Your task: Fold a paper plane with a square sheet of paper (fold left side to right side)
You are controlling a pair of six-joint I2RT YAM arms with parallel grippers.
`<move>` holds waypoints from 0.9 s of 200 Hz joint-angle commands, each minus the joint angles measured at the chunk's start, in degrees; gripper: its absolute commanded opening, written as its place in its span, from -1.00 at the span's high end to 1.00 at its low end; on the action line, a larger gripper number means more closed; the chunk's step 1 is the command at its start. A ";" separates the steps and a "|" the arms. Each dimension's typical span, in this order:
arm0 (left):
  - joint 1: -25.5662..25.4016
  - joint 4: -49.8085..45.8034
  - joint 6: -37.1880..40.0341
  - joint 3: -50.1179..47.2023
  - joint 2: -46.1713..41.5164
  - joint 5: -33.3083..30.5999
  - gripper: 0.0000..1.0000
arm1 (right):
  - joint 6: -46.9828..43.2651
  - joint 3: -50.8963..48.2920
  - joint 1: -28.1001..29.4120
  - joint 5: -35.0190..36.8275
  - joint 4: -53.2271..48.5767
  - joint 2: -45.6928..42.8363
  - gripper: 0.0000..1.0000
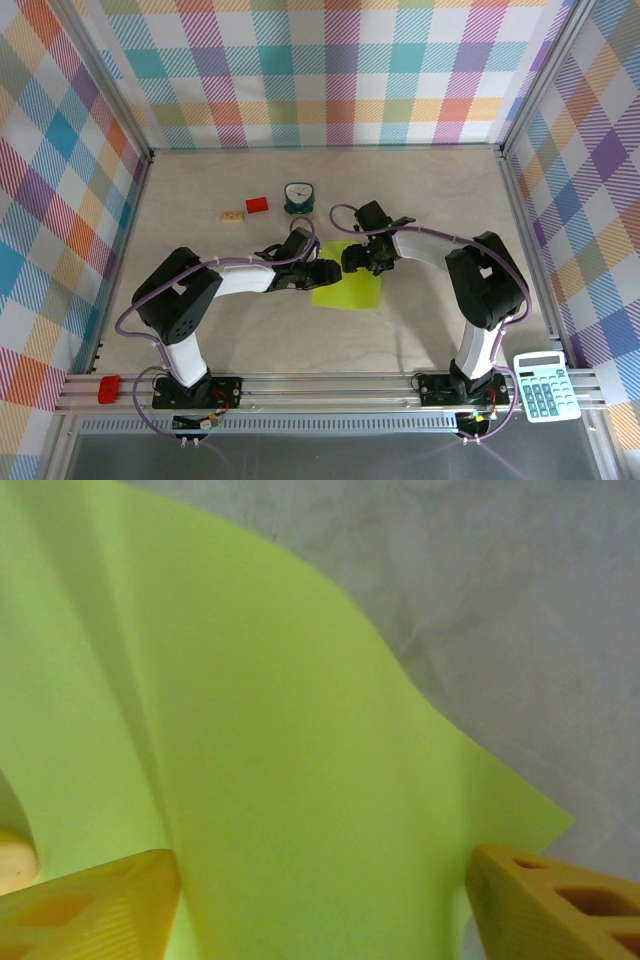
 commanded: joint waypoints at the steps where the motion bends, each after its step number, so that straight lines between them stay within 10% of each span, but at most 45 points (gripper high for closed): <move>1: 0.02 -1.37 -0.48 -1.24 0.70 0.36 -0.05 | -0.30 -0.05 0.34 -2.57 -3.07 -1.68 -0.26; 94: 8.28 -1.29 5.57 -7.94 -18.68 -2.12 -0.40 | -1.58 -4.20 -4.97 -20.13 1.82 -13.52 0.38; 180: 21.62 25.91 -0.28 -23.83 -40.39 19.12 -0.99 | -4.80 -4.70 -9.68 -42.71 3.98 -30.25 0.43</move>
